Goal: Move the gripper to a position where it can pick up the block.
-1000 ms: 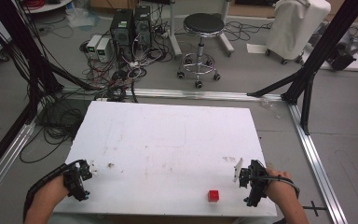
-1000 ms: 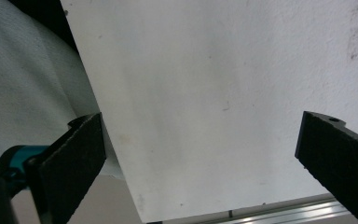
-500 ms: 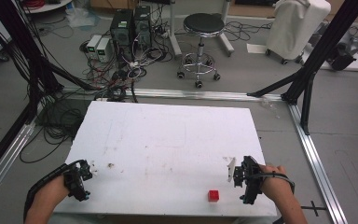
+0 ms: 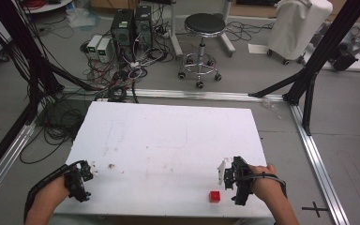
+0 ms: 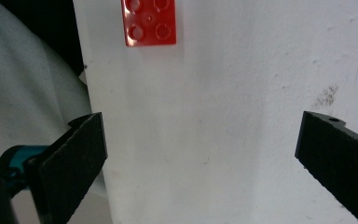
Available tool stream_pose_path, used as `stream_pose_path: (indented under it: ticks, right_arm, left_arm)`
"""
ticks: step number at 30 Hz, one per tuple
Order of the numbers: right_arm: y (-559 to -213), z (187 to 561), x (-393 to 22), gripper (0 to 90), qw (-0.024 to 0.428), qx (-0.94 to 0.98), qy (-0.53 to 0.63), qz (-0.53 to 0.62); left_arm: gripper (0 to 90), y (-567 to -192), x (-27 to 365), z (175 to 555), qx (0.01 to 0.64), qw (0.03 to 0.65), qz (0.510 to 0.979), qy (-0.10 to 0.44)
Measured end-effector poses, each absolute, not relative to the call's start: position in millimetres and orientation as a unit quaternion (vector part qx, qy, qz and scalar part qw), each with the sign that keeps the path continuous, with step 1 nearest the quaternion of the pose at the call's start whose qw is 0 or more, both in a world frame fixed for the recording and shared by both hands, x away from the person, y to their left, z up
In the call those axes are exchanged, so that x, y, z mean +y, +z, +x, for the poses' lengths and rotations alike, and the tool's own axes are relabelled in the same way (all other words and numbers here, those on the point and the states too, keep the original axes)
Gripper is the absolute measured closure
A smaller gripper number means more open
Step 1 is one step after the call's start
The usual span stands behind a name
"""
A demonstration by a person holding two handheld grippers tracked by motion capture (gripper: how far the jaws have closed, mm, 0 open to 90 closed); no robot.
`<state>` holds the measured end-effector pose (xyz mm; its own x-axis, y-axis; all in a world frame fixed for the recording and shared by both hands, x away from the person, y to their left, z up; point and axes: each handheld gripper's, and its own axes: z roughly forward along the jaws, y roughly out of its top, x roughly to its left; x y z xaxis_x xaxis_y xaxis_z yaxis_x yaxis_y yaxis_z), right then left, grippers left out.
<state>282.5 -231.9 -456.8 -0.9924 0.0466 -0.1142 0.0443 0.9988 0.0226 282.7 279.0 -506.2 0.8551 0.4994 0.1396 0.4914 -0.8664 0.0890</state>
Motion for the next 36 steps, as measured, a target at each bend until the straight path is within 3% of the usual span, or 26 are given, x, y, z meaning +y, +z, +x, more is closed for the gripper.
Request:
stream_pose_path:
  ticks: [36]
  right_arm:
    - [-503,273,-188,1.3,0.031,0.999,0.012,-0.011]
  left_arm:
    - [20.4,-505,279,283,0.258,0.028,0.962,0.082]
